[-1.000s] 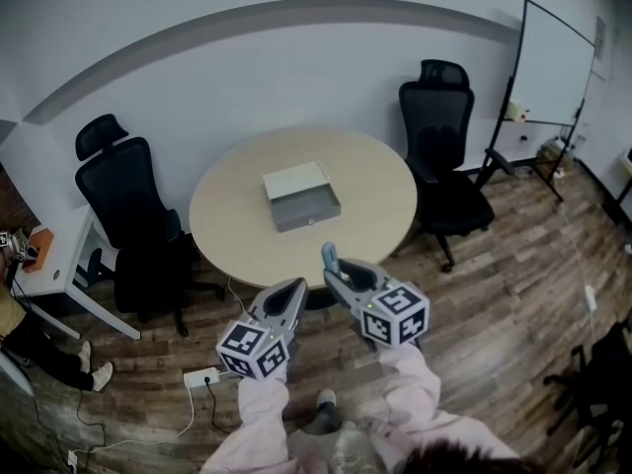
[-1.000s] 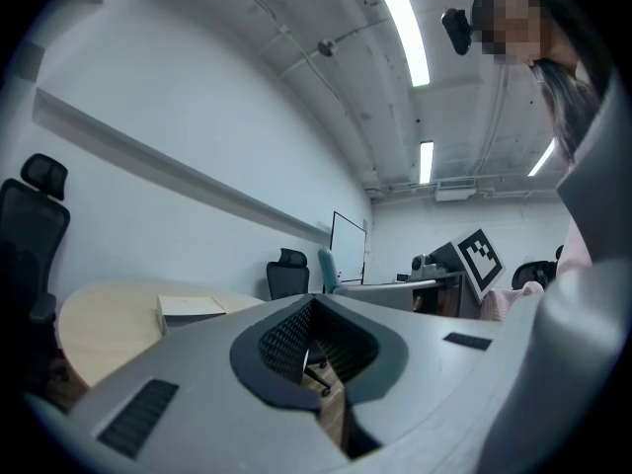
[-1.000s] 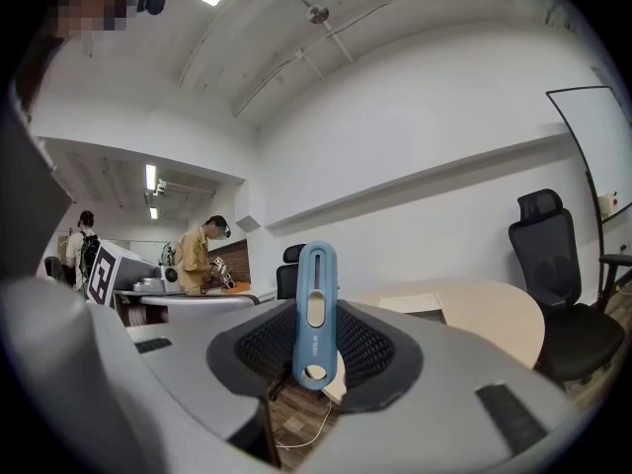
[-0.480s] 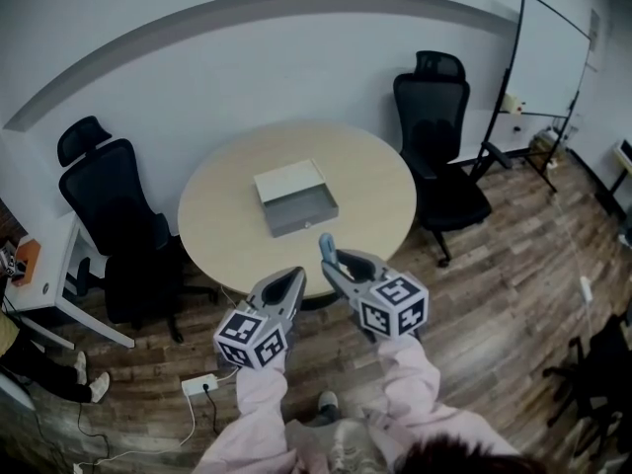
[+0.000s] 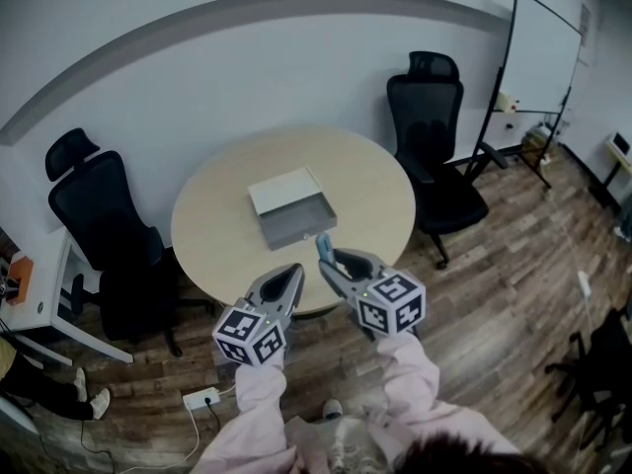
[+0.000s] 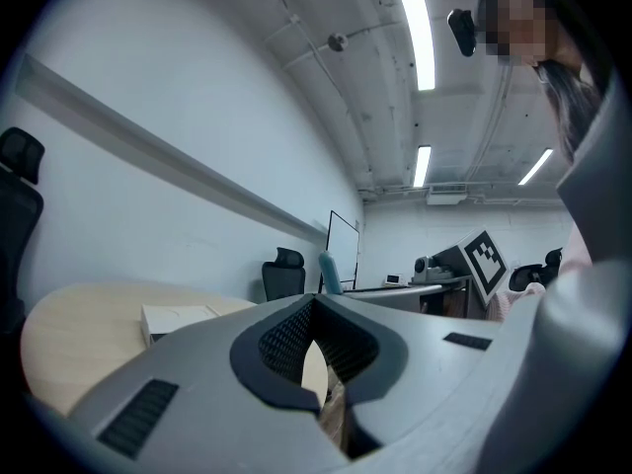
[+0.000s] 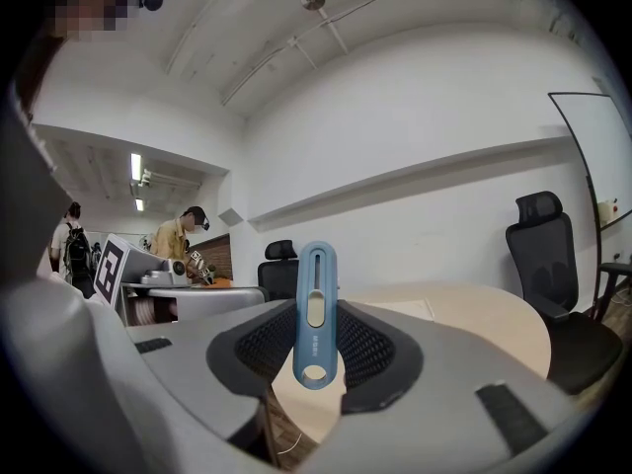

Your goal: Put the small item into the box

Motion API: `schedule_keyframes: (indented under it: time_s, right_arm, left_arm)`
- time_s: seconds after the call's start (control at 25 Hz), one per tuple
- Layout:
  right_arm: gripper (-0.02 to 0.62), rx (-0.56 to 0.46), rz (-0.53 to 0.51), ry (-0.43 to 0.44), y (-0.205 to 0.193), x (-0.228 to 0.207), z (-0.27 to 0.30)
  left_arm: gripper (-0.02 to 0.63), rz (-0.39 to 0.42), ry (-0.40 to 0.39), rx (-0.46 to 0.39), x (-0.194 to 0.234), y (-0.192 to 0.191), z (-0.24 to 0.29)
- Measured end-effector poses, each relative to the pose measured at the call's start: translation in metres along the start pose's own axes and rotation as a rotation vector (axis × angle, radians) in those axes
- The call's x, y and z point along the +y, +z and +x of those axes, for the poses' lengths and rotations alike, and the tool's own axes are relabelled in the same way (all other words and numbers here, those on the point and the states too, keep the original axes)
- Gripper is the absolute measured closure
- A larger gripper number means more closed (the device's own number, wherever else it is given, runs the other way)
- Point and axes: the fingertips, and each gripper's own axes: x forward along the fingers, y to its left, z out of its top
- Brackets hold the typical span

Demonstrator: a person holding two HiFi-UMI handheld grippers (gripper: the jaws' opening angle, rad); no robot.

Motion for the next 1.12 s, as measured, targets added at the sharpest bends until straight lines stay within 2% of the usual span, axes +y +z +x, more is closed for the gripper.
schedule_keyframes:
  time_s: [0.48, 1.12]
  right_arm:
    - [0.466, 0.015, 0.000, -0.013, 0.000, -0.008, 0.030]
    - [0.466, 0.046, 0.035, -0.039, -0.017, -0.022, 0.032]
  left_arm:
    - [0.597, 0.001, -0.010, 0.008, 0.029, 0.000, 0.008]
    - [0.597, -0.040, -0.002, 0.039, 0.033, -0.019, 0.013]
